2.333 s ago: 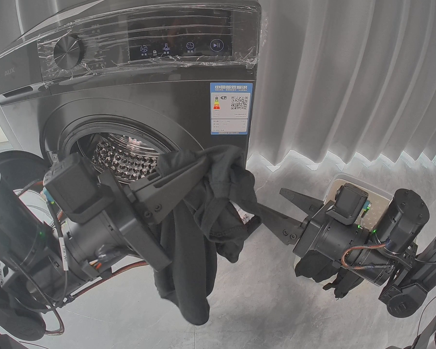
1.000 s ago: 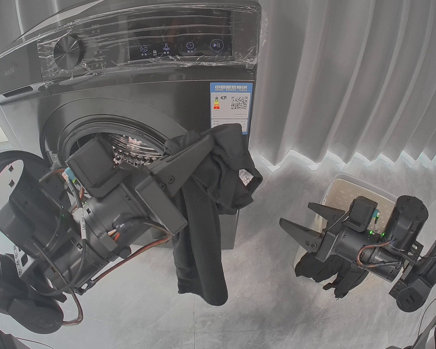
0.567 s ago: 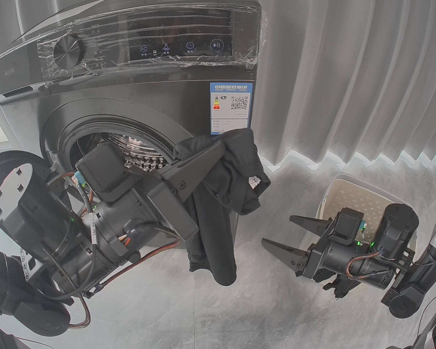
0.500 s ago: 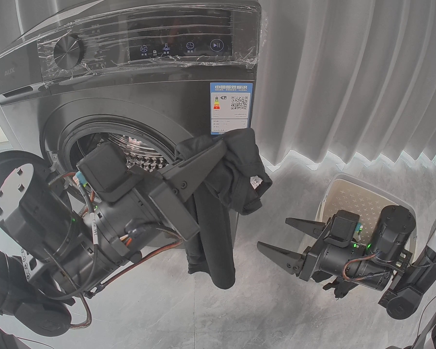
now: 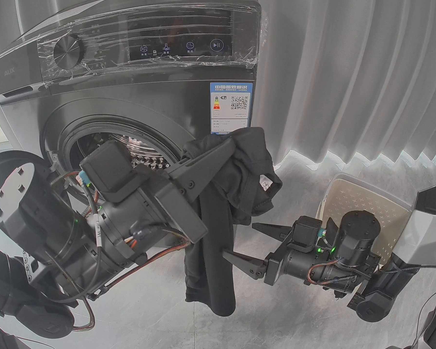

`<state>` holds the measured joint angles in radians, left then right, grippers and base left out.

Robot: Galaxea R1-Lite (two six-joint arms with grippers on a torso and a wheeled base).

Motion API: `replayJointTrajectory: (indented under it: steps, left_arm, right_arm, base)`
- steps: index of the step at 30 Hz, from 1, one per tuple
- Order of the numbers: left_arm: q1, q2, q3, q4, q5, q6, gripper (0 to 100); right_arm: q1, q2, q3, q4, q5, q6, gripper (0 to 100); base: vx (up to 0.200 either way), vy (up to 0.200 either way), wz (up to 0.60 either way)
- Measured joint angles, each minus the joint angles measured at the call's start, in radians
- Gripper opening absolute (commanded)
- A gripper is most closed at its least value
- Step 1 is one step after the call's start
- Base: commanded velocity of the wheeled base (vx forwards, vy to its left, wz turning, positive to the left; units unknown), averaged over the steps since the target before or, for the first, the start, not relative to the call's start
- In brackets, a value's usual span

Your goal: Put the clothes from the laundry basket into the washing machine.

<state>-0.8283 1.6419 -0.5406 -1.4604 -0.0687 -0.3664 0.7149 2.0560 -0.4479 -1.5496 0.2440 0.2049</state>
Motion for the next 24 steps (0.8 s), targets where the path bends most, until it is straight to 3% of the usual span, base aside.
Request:
replayJointTrajectory:
  steps: [24]
  left_arm:
    - [-0.011,0.0,-0.001,-0.009,0.001,0.003,0]
  right_arm:
    - [0.019,0.169,-0.26,0.0,-0.004,-0.016,100]
  base:
    - [0.0,0.0,0.0]
